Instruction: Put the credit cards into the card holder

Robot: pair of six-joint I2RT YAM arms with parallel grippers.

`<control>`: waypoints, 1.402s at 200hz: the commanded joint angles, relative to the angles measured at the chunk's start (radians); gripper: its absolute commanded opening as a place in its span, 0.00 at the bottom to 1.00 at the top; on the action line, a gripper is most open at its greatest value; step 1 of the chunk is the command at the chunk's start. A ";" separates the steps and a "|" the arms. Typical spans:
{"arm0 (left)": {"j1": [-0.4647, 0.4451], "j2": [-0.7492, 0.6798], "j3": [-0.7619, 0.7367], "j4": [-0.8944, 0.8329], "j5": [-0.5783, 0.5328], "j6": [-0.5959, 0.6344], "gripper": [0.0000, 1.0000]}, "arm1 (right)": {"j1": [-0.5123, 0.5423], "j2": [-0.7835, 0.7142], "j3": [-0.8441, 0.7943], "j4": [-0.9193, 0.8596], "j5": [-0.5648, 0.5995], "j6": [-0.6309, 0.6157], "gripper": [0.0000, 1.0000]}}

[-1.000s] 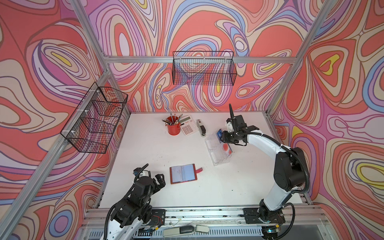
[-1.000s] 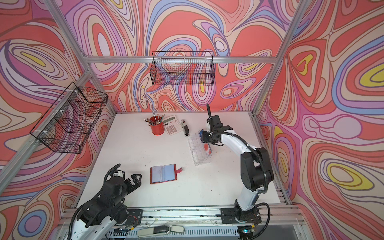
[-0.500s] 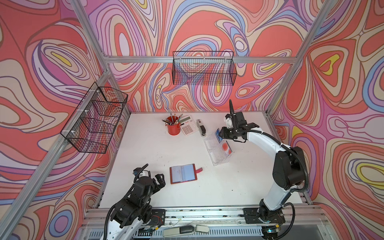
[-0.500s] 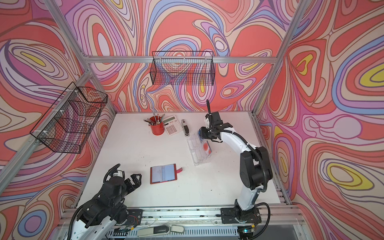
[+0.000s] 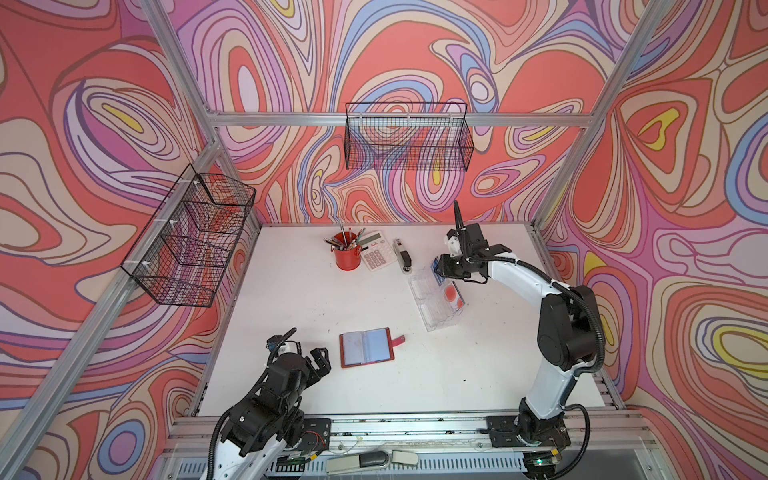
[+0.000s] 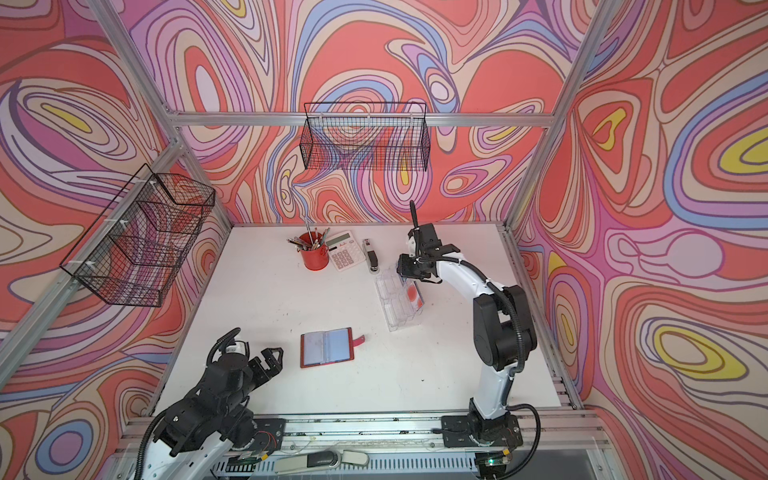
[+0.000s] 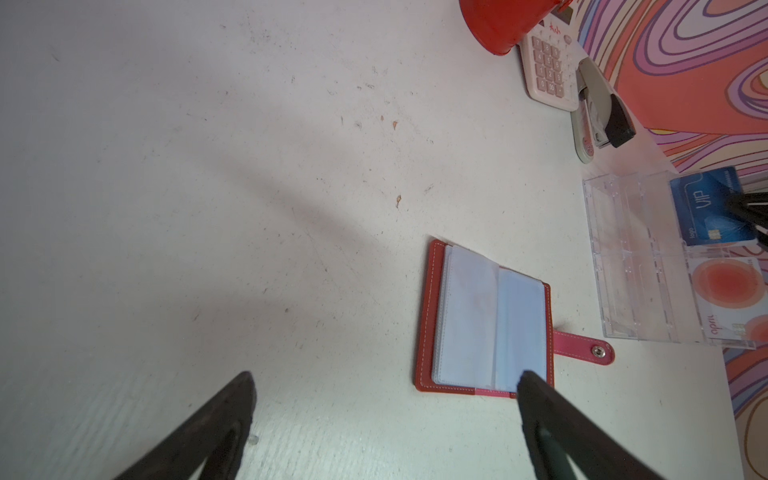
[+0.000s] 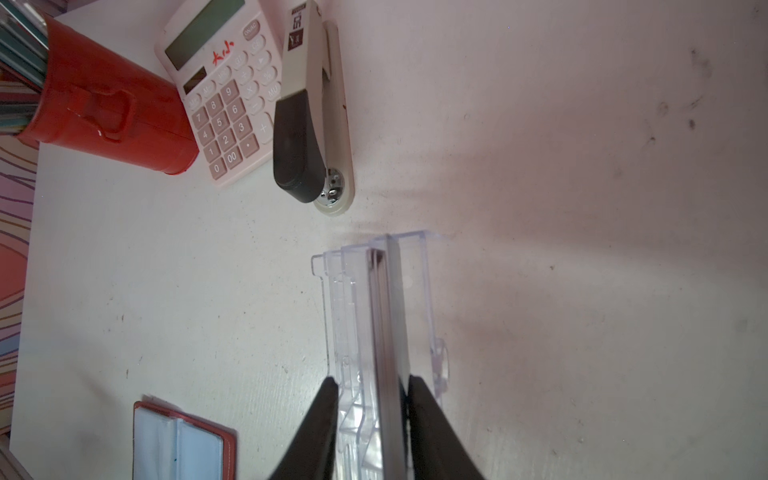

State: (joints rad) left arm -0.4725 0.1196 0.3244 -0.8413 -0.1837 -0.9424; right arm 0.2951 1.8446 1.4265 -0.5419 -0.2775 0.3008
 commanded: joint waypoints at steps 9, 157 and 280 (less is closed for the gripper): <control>-0.003 0.006 -0.003 -0.003 -0.008 0.013 1.00 | -0.004 0.039 0.028 0.009 -0.019 0.001 0.31; -0.002 0.020 -0.004 0.005 -0.008 0.013 1.00 | -0.004 -0.045 -0.016 0.036 -0.029 0.003 0.27; -0.002 0.032 -0.001 0.011 -0.002 0.019 1.00 | -0.005 -0.077 -0.023 0.022 0.032 -0.004 0.16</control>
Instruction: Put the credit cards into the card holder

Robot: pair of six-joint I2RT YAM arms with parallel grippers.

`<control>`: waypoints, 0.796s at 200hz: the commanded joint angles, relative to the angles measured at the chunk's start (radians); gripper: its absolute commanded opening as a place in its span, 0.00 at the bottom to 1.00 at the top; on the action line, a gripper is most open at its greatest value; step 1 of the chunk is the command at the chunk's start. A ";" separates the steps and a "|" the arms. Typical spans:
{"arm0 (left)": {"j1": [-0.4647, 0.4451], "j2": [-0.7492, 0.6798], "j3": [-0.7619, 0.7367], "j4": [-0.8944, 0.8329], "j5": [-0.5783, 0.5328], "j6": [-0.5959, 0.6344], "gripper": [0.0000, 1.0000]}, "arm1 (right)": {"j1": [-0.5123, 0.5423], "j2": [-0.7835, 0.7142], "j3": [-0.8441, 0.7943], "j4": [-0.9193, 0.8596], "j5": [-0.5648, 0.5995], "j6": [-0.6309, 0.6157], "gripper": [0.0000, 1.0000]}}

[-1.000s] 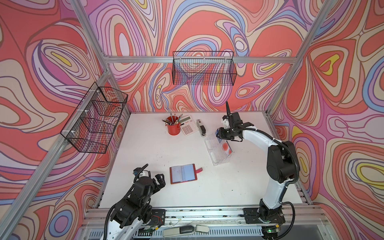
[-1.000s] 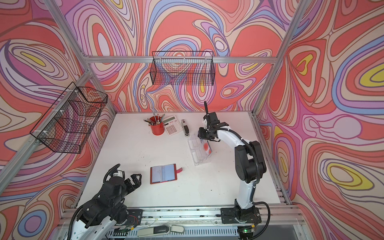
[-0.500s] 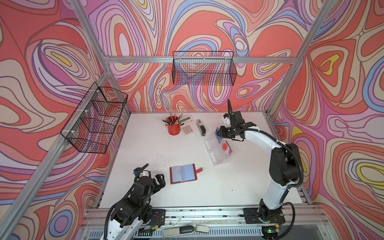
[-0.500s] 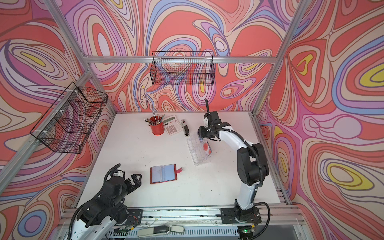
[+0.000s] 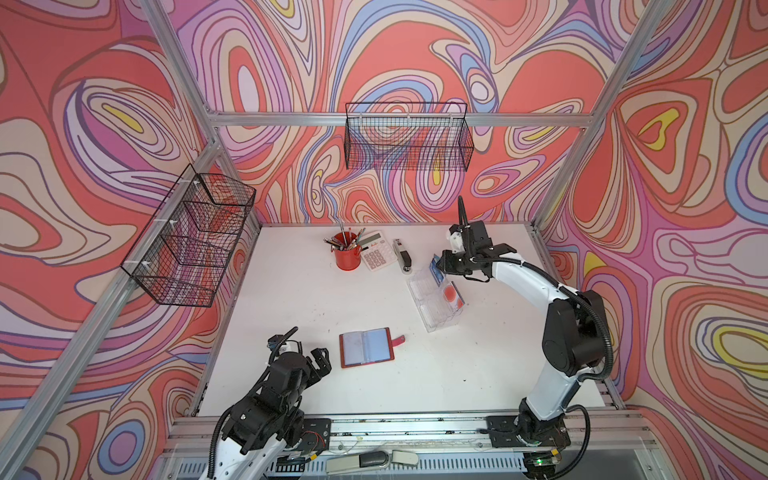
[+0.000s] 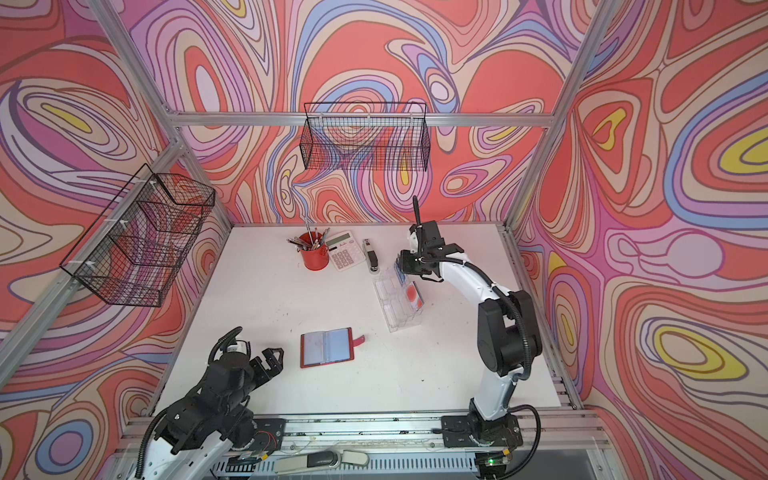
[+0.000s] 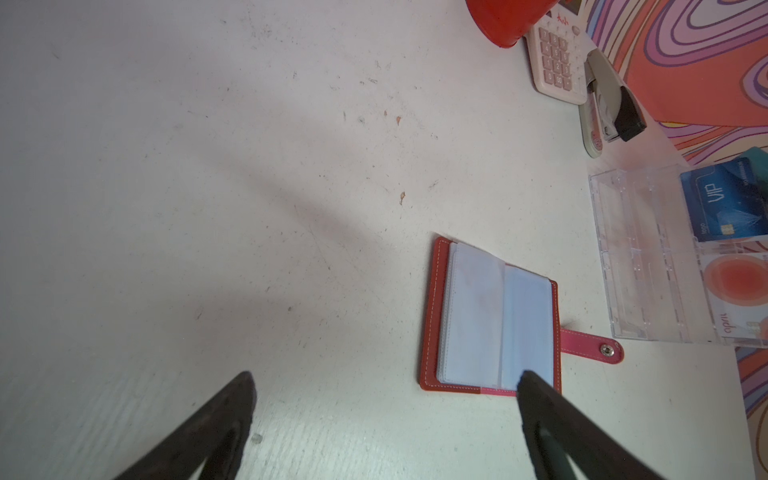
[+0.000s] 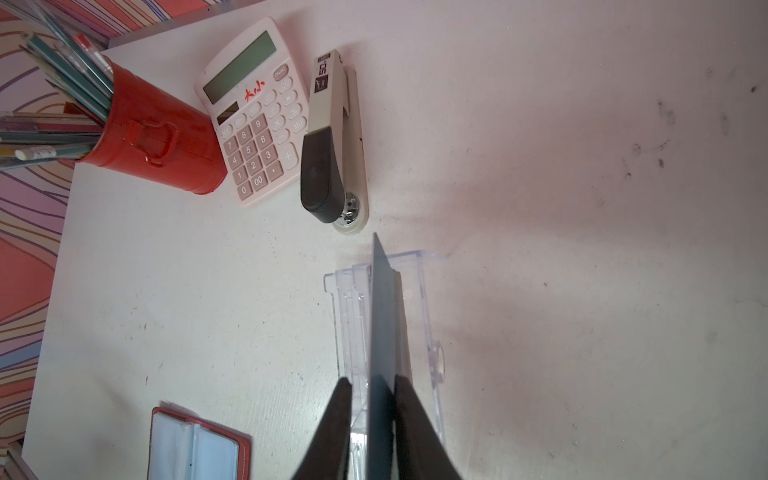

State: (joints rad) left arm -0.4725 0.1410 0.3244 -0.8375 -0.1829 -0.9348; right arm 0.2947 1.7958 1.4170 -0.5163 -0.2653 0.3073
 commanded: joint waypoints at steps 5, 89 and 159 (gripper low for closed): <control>-0.002 0.011 -0.001 0.007 -0.002 0.011 1.00 | -0.005 -0.029 -0.013 -0.004 0.025 -0.011 0.16; -0.002 -0.036 -0.002 0.061 0.108 0.018 1.00 | -0.005 -0.161 -0.047 -0.011 0.164 0.003 0.00; -0.003 -0.029 -0.139 0.558 0.517 -0.100 1.00 | 0.223 -0.552 -0.413 0.340 0.328 0.345 0.00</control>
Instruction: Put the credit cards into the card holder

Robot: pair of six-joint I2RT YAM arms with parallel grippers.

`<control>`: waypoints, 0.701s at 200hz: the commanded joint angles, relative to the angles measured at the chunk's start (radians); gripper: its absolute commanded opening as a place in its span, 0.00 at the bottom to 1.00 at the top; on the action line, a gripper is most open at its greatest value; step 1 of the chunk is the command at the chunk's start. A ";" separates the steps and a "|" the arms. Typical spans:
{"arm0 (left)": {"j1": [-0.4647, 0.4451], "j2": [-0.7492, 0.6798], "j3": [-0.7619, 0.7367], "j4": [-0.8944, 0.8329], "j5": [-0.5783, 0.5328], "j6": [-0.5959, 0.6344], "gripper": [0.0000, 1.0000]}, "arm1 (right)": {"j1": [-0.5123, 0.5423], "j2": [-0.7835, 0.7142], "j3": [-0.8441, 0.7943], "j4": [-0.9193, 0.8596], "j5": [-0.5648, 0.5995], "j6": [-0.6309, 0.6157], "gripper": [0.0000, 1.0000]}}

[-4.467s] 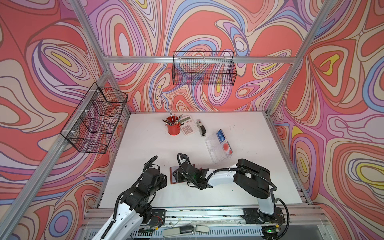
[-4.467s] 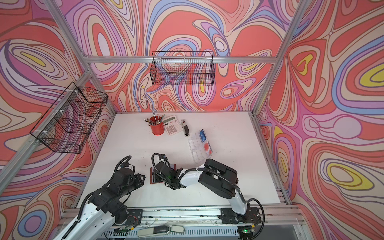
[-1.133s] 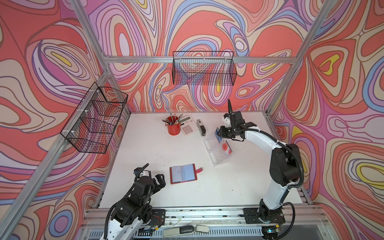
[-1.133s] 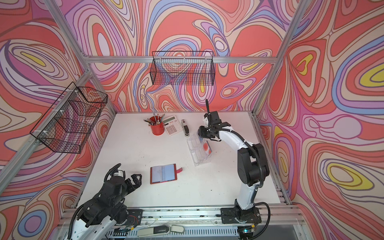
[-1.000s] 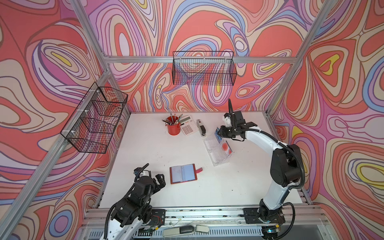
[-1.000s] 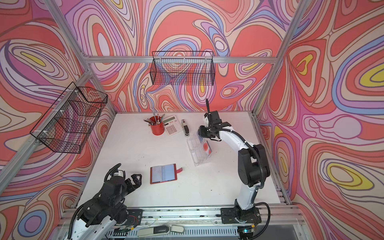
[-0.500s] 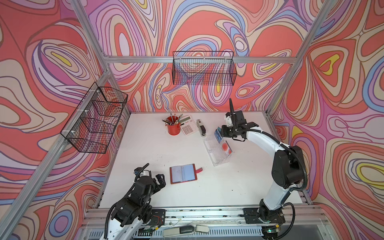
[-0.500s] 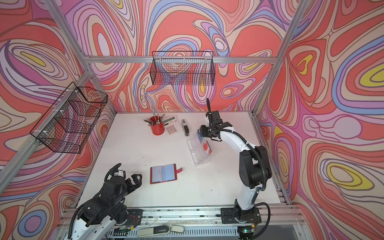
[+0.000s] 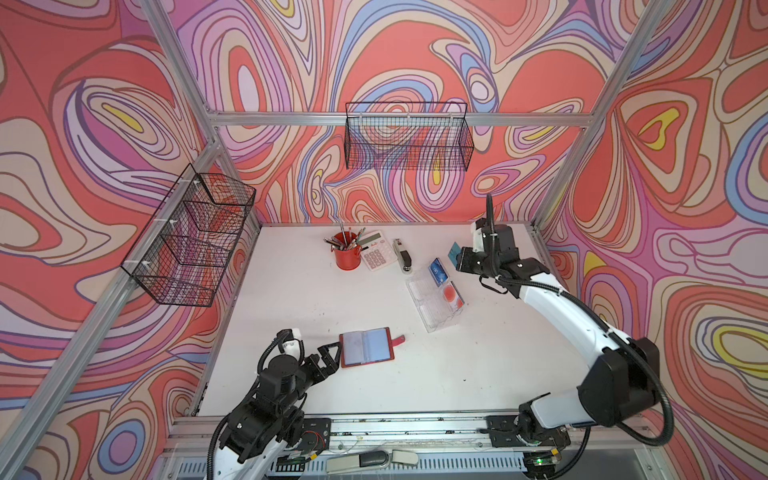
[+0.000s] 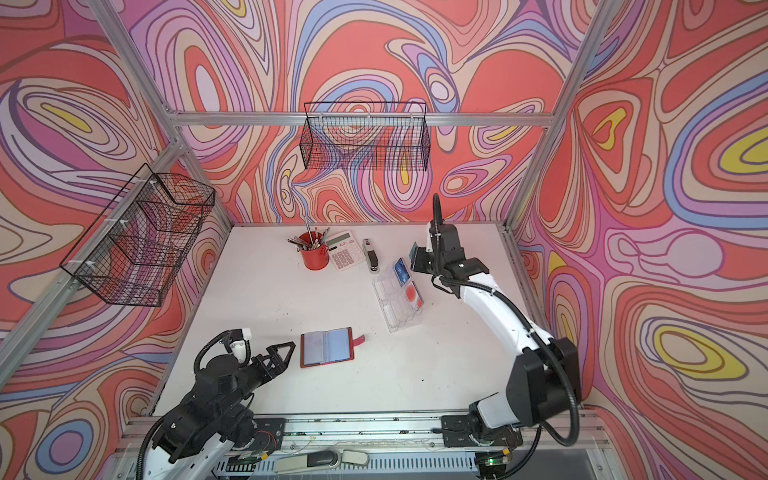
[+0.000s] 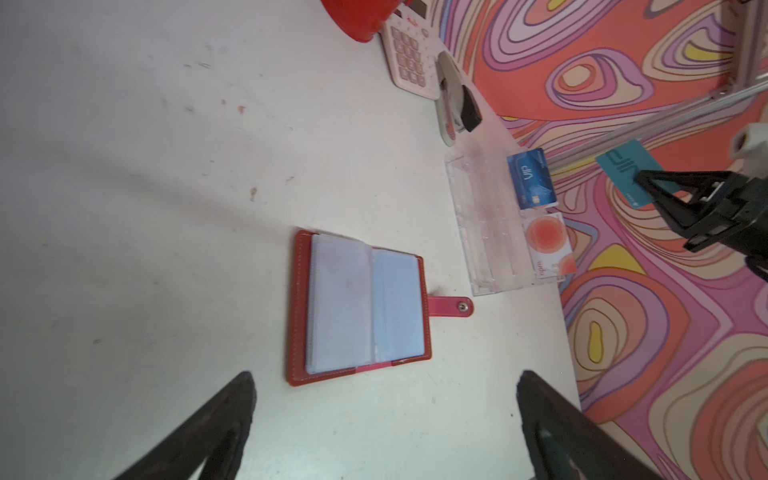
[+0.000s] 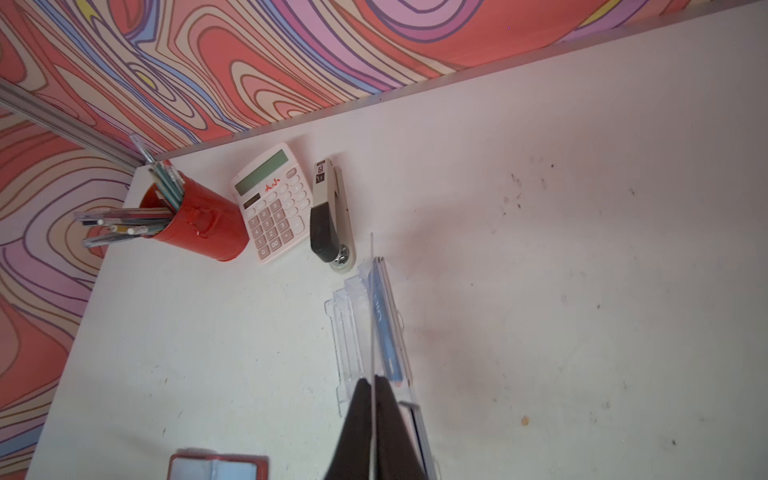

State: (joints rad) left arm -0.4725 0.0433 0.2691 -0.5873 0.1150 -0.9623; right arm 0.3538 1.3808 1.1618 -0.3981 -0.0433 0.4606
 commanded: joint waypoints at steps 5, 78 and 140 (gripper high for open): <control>-0.003 0.091 -0.097 0.365 0.241 -0.085 1.00 | 0.210 -0.167 -0.207 0.272 0.143 0.235 0.00; -0.001 0.163 -0.082 0.261 0.141 -0.031 0.93 | 0.775 0.042 -0.621 1.084 0.529 0.617 0.00; 0.000 0.141 -0.188 0.530 0.248 -0.093 0.69 | 0.931 0.326 -0.624 1.500 0.591 0.744 0.00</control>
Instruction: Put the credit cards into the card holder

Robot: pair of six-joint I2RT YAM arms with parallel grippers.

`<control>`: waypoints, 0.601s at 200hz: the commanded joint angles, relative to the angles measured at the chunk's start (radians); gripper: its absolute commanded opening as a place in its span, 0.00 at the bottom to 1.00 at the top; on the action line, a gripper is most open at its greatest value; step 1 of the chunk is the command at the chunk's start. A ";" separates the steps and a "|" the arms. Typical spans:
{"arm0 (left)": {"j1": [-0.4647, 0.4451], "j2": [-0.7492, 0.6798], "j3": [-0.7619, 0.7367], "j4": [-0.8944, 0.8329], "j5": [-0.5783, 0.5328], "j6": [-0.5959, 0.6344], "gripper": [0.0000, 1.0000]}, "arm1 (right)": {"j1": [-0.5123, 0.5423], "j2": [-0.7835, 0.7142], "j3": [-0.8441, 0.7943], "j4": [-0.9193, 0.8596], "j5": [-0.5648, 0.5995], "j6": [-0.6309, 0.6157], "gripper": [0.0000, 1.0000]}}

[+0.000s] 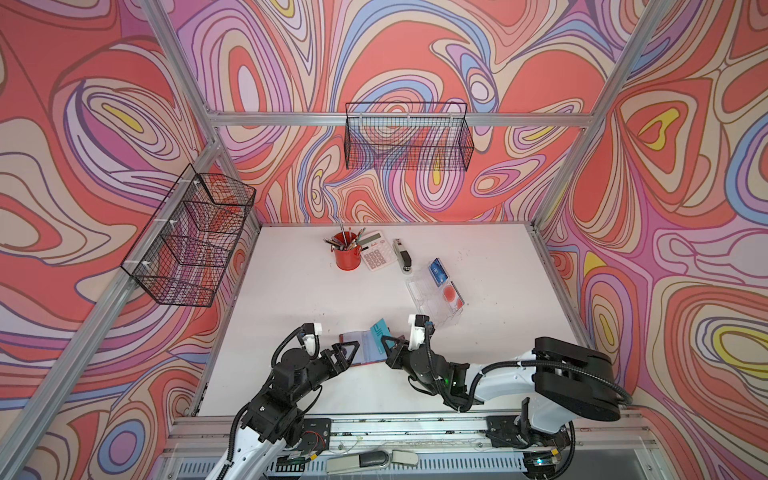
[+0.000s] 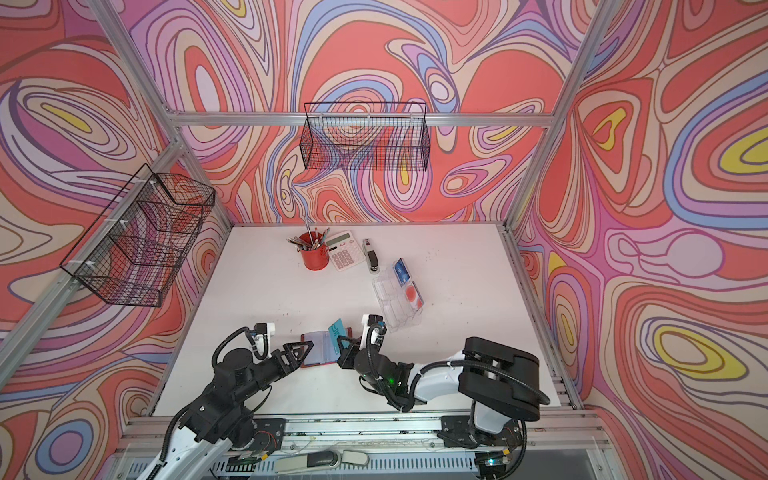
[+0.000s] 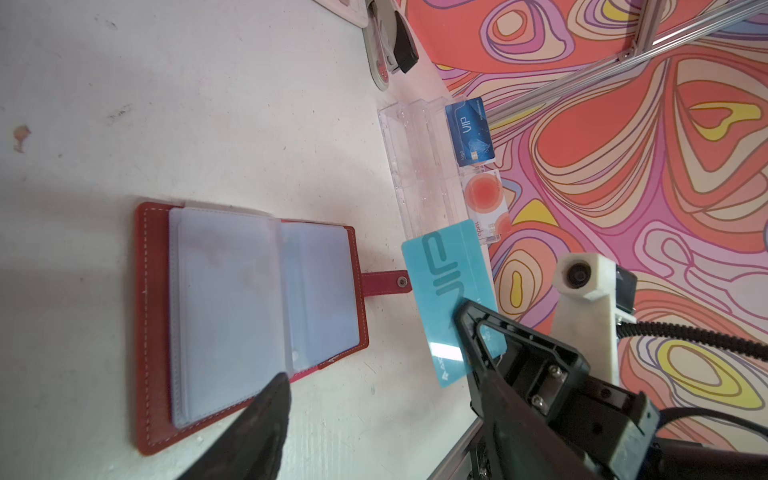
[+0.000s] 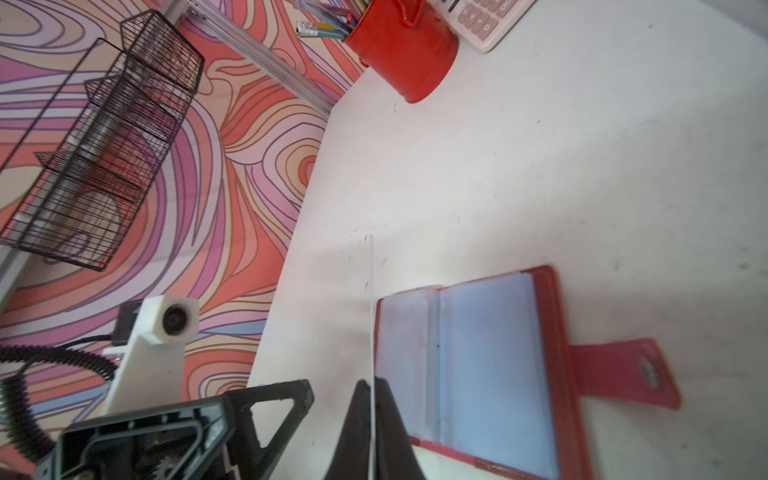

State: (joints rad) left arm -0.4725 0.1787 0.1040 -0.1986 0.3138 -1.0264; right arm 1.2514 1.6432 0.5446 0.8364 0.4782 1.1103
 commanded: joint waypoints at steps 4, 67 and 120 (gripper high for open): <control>-0.001 0.010 -0.031 0.165 0.055 -0.040 0.69 | 0.038 0.080 -0.008 0.291 0.071 0.104 0.00; -0.001 0.180 -0.091 0.444 0.110 -0.076 0.51 | 0.070 0.237 0.038 0.452 0.030 0.155 0.00; -0.001 0.251 -0.095 0.547 0.139 -0.071 0.09 | 0.089 0.263 0.004 0.525 0.027 0.182 0.00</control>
State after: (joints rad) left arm -0.4725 0.4206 0.0219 0.2470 0.4232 -1.0943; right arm 1.3251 1.8854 0.5694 1.2831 0.5095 1.2564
